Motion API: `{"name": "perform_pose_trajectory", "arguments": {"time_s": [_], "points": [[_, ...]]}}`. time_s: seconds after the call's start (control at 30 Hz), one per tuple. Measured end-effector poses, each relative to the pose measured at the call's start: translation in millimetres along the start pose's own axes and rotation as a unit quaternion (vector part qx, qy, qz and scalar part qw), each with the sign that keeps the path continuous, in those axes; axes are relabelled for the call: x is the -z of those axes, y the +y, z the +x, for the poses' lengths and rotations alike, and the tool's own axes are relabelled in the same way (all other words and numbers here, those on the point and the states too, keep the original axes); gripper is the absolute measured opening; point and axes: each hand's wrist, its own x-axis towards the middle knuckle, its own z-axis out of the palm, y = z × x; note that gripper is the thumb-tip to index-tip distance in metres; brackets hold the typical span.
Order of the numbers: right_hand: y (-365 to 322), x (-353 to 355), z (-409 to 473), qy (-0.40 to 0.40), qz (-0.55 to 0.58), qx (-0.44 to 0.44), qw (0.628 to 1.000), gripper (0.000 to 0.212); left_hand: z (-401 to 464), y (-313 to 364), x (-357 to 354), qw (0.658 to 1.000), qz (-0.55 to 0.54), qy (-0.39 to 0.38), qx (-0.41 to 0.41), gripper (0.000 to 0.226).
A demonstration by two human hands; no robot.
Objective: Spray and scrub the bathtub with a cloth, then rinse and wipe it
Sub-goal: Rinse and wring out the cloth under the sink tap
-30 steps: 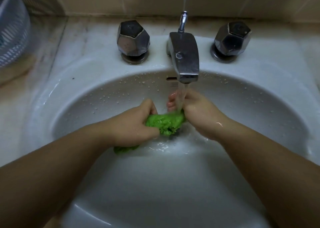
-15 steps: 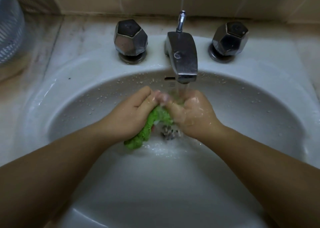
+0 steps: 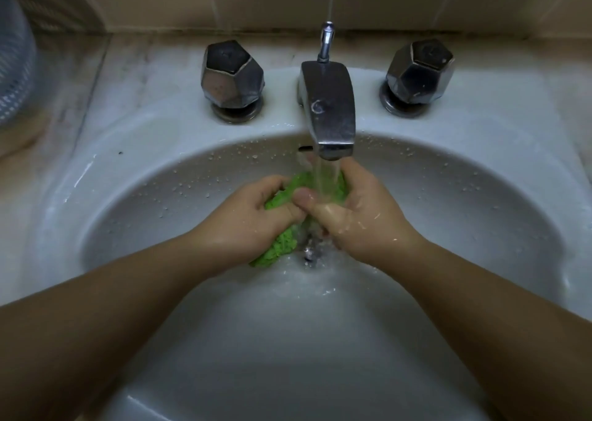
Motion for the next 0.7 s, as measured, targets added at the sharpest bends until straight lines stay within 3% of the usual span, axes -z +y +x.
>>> {"name": "perform_pose_trajectory", "arguments": {"time_s": [0.07, 0.17, 0.27, 0.37, 0.47, 0.63, 0.7], "points": [[1.3, -3.3, 3.8, 0.066, -0.055, 0.002, 0.996, 0.016, 1.7, 0.7, -0.7, 1.0, -0.016, -0.015, 0.012, 0.037], [5.6, -7.8, 10.6, 0.11, -0.065, -0.023, 0.992, 0.018, 1.3, 0.3, -2.8, 1.0, -0.022, -0.016, 0.011, 0.033], [5.6, -9.0, 14.1, 0.129, -0.043, -0.029, 0.99, 0.028, -2.1, 0.9, -5.2, 0.999, -0.024, -0.002, 0.026, 0.043], [1.7, -14.2, 14.6, 0.066, 0.052, -0.094, 0.992, 0.021, -3.5, -0.3, -0.2, 0.998, -0.025, 0.025, 0.052, 0.045], [3.4, -13.8, 12.8, -0.006, 0.187, -0.126, 0.974, 0.039, -3.5, -1.9, 4.9, 0.996, -0.028, 0.027, 0.084, 0.04], [1.7, -4.9, 9.4, -0.046, 0.221, -0.061, 0.972, 0.02, -3.6, 0.2, 11.3, 0.993, -0.055, 0.004, 0.107, 0.037], [0.1, -1.4, 8.3, -0.064, 0.173, -0.047, 0.982, 0.017, -5.5, 2.5, 15.0, 0.99, -0.058, -0.013, 0.125, 0.034]]}}
